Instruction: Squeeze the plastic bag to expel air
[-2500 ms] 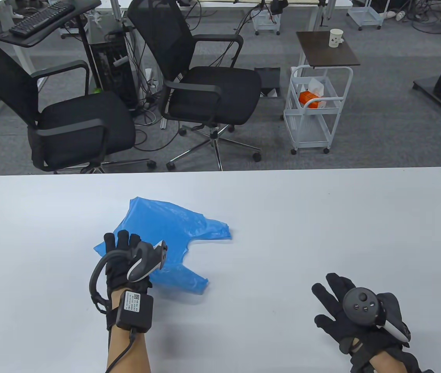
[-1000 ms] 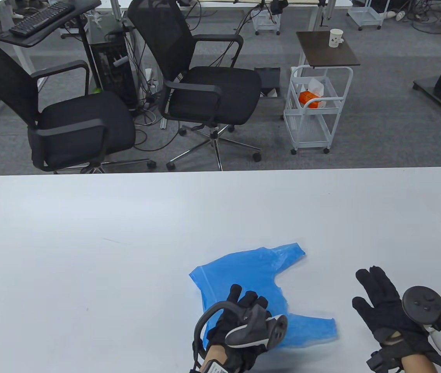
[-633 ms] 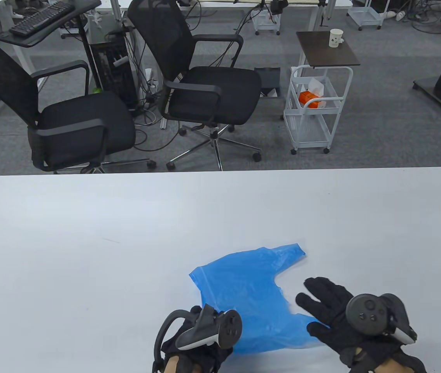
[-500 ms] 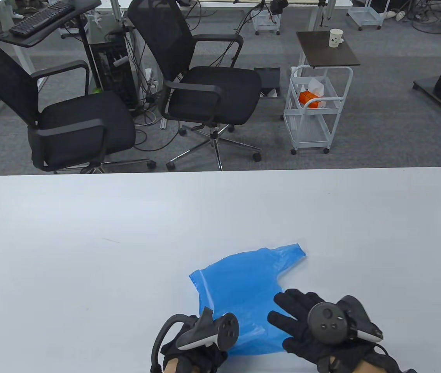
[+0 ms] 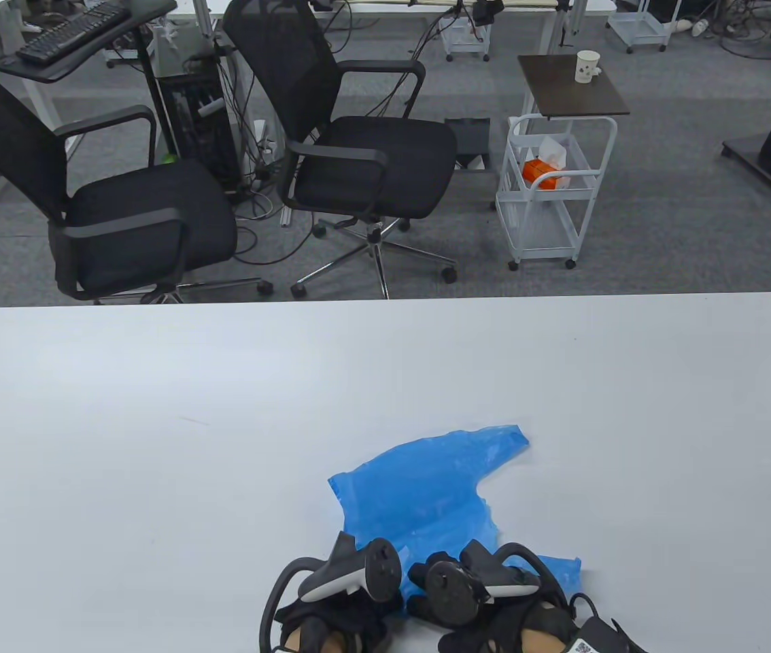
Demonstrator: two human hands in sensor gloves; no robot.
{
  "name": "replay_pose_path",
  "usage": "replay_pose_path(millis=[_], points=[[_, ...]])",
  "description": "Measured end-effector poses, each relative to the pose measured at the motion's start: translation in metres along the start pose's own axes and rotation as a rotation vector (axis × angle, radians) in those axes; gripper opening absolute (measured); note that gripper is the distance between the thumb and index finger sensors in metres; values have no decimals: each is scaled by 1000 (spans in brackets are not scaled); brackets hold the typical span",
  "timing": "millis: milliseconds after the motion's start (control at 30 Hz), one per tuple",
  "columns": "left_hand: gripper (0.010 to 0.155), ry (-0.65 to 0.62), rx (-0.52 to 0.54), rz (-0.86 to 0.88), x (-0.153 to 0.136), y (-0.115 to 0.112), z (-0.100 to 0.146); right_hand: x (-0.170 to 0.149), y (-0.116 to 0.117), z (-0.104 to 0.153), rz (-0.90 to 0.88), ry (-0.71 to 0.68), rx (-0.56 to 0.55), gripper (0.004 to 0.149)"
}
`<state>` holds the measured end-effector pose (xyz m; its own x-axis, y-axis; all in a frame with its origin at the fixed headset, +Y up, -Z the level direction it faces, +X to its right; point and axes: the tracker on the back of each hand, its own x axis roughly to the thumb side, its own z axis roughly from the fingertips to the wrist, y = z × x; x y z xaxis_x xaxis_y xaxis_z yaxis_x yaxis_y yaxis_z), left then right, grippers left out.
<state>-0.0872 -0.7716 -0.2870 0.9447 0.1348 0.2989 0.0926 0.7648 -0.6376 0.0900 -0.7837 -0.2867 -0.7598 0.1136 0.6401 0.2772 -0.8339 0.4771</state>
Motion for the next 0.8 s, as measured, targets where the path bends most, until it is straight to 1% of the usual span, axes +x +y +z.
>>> replay_pose_path(millis=[67, 133, 200, 333, 433, 500, 700, 800], points=[[57, 1, 0, 10, 0, 0, 0, -9, 6, 2, -20, 10, 23, 69], [57, 1, 2, 11, -1, 0, 0, -16, 7, 9, 9, 20, 3, 68], [57, 0, -1, 26, -1, 0, -1, -26, 8, 17, 1, 39, 19, 67], [56, 2, -1, 41, -3, 0, -1, -52, 12, 36, -61, 94, 36, 64], [56, 7, -1, 43, -4, 0, -1, -67, 14, 49, -75, 132, 36, 61], [55, 8, -2, 58, -5, 0, -1, -85, 16, 62, -124, 172, 48, 59], [54, 13, -4, 75, -7, 0, -1, -124, 23, 89, -228, 282, 64, 56], [54, 15, -5, 80, -8, 0, -1, -135, 25, 98, -255, 324, 65, 55]])
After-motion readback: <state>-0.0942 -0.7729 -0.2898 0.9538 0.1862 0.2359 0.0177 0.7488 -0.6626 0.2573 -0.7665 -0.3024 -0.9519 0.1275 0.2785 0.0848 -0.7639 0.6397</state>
